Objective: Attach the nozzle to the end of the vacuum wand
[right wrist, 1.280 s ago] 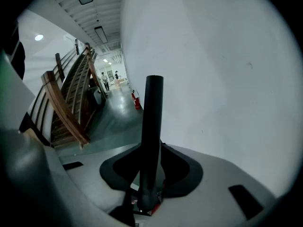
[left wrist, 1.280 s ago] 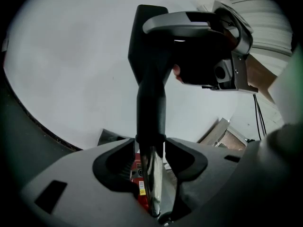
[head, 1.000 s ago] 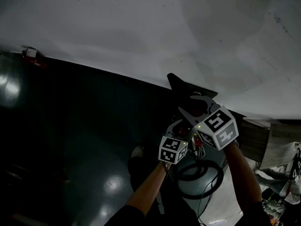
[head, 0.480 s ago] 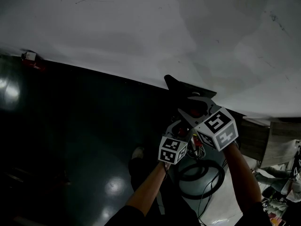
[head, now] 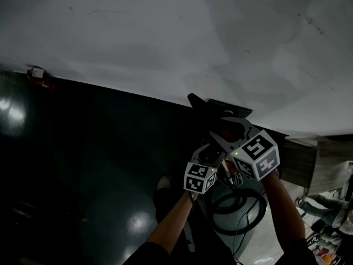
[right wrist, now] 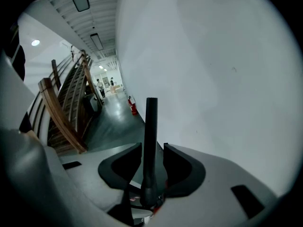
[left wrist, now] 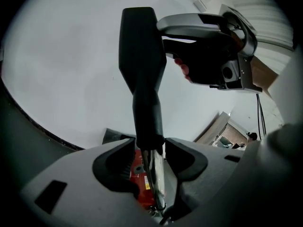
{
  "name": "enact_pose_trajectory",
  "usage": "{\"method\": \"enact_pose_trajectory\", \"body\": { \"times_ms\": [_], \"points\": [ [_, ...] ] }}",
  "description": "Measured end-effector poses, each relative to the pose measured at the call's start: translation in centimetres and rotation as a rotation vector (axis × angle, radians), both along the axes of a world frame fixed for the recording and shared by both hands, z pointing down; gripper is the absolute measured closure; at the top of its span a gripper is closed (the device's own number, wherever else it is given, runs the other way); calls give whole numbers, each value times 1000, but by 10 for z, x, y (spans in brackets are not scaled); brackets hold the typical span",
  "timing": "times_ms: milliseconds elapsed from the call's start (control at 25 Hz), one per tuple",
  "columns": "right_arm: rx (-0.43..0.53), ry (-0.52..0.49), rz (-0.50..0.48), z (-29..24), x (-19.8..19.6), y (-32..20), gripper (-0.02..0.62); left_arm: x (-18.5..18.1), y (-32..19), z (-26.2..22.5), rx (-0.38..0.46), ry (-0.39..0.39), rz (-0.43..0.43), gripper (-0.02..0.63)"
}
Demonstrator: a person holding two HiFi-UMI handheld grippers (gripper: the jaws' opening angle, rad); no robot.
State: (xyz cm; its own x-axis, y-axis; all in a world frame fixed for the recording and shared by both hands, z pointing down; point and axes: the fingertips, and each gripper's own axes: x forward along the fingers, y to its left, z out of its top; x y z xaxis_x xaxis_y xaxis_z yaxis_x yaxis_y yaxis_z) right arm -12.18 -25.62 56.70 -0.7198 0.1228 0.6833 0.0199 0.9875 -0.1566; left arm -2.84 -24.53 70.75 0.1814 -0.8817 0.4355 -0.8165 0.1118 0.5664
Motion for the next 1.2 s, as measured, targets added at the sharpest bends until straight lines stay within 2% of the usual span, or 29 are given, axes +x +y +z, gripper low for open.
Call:
{"method": "enact_pose_trajectory", "body": {
  "times_ms": [160,240,320,640,1080,1200],
  "points": [
    [-16,-55,49,-20,5,-3,462,-2,12,6,-48,7,14,380],
    [-38,-71,79,-27,12,-2,462,-5,19,8,-51,1,10,384],
    [-64,-76,109,-31,21,0,462,-6,21,8,-43,1,13,434],
    [-105,-90,223,-21,59,-6,462,-12,12,7,-12,-20,52,428],
    [-168,-186,362,-47,86,-21,462,-9,41,7,-72,-6,90,399],
    [-173,-221,393,-62,96,-23,462,-8,52,-7,-75,-15,91,399]
  ]
}}
